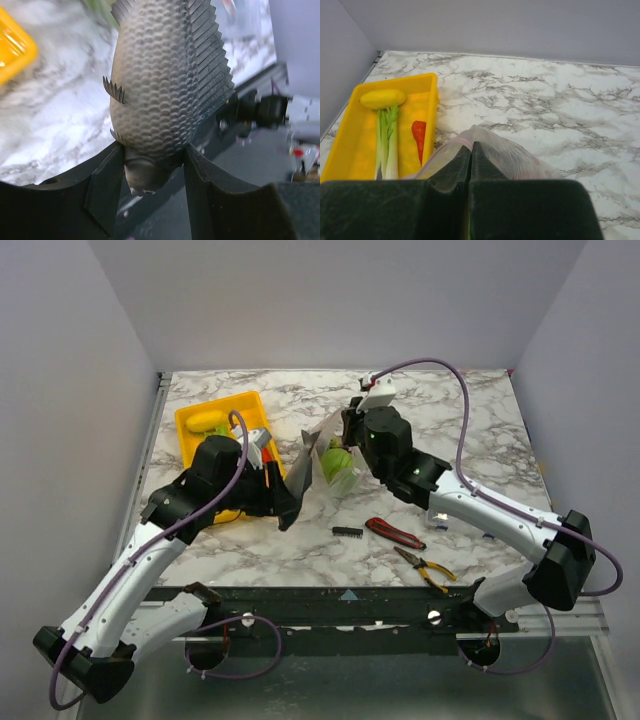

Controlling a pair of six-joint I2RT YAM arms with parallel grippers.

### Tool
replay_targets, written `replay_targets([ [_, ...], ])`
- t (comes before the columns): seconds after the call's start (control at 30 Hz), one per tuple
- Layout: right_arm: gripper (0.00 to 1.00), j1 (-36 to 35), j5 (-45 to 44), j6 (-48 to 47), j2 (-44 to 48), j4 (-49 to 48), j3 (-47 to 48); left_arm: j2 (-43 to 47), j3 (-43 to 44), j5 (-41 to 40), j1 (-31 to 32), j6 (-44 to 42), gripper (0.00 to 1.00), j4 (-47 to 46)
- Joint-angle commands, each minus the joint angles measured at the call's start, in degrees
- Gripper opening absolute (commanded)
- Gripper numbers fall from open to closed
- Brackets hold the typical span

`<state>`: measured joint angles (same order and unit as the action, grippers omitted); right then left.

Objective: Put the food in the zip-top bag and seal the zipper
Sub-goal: Place the fake fish in the zipper food storage bag.

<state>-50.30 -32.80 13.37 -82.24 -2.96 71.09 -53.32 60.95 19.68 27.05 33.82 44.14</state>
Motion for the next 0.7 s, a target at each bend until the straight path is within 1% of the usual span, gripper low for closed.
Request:
replay_targets([
  [0.0, 0.00, -0.23, -2.92, -3.11, -1.44, -4.17, 3.08, 2.63, 0.96, 1.25, 7.80, -2.81, 0.00, 9.09],
  [0.17, 0.00, -0.25, -3.61, -5.40, -1.94, -5.96, 2.50, 0.25, 5.88, -1.67, 13.52, -3.14, 0.00, 16.90],
  [0.3, 0.00, -0.32, 0.57, -6.43, -0.58, -7.84, 0.74, -6.27, 11.46, -3.77, 17.59, -5.10, 0.00, 22.92],
  [0.4, 0.00, -0.43, 4.05, -6.94, 1.29, -10.30, -1.97, -11.31, 16.35, -7.24, 17.96, -6.98, 0.00, 25.66],
  [0.5, 0.00, -0.67, 6.46, -7.91, 2.56, -11.46, -3.86, -13.62, 20.10, -11.78, 18.00, -7.98, 0.00, 26.55],
  [0.67, 0.01, -0.92, 7.39, -8.61, 3.96, -11.76, -5.63, -14.34, 21.48, -14.53, 17.89, -8.34, 0.00, 26.41],
])
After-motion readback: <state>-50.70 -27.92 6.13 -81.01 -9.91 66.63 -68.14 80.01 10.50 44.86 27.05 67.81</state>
